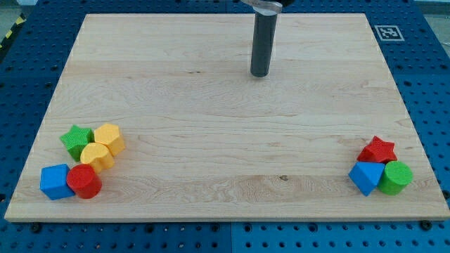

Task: Move the blue triangle towards the top center of the board

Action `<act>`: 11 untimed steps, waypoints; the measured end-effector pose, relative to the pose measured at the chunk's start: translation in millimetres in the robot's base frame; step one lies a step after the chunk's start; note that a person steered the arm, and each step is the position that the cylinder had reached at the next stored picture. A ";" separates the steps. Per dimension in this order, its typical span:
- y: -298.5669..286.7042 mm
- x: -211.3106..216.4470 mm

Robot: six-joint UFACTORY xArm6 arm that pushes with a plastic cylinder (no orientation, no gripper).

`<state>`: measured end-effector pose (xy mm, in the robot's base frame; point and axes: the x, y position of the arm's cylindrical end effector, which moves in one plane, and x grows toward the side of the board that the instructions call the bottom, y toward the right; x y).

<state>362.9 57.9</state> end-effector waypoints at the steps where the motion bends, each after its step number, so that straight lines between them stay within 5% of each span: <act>1: 0.0 0.0; 3: 7.5 0.0; 4: 91.4 9.6; 6: 207.9 115.6; 8: 224.9 222.4; 11: 183.7 239.2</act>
<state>602.1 241.5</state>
